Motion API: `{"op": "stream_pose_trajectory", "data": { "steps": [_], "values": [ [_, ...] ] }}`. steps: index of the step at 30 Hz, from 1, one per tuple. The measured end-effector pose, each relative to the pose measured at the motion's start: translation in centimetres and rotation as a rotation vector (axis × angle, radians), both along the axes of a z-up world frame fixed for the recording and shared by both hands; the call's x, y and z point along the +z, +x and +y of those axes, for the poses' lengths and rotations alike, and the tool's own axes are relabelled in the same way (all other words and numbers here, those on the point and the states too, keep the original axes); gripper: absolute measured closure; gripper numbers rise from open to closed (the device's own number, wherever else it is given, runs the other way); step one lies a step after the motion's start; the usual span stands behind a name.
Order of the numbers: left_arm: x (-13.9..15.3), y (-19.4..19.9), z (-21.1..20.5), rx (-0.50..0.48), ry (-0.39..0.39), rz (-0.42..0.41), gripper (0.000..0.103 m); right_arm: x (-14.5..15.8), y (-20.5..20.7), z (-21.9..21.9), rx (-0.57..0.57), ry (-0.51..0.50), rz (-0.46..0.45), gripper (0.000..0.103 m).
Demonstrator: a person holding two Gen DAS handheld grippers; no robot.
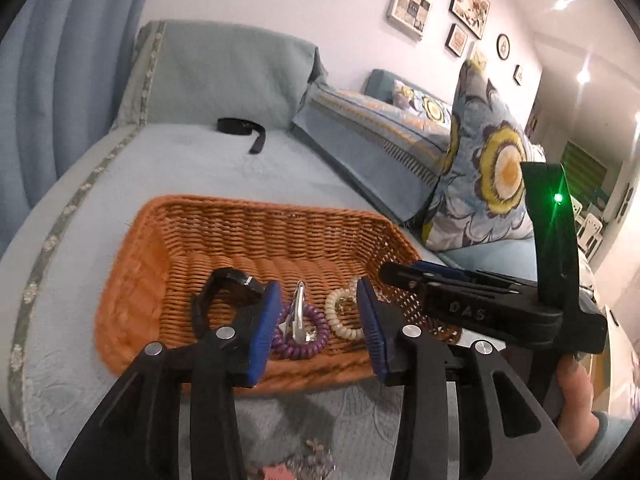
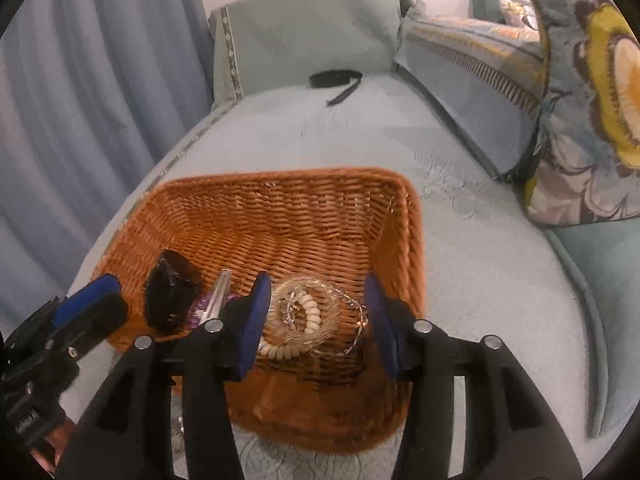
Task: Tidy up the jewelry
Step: 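Carry the pendant and pearl bracelet into the basket and open both grippers, then grasp the red cord loop with the left gripper while the right grasps the silver crumpled item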
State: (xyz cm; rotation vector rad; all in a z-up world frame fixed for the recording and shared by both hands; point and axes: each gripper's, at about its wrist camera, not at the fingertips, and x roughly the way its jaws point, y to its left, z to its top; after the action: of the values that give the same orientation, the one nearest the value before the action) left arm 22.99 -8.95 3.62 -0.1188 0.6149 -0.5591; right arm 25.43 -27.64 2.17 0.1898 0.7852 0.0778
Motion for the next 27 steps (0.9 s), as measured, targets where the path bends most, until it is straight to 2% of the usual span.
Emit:
{"op": "stream_pose_trajectory", "data": {
  "steps": [9, 14, 20, 27],
  "values": [
    [3.1, -6.2, 4.3, 0.022, -0.024, -0.055, 0.061, 3.0, -6.9, 1.2, 0.059, 0.054, -0.075, 0.058],
    [3.3, -10.2, 6.7, 0.05, -0.024, -0.06, 0.061, 2.8, -11.5, 2.9, 0.102, 0.069, -0.089, 0.058],
    [0.5, -13.7, 8.8, 0.085, -0.036, 0.005, 0.061, 0.4, -15.5, 6.2, 0.149, 0.02, -0.075, 0.058],
    [-3.5, -13.3, 9.4, 0.11, -0.026, 0.097, 0.061, -1.8, -16.4, 8.2, 0.194, -0.076, -0.073, 0.058]
  ]
}}
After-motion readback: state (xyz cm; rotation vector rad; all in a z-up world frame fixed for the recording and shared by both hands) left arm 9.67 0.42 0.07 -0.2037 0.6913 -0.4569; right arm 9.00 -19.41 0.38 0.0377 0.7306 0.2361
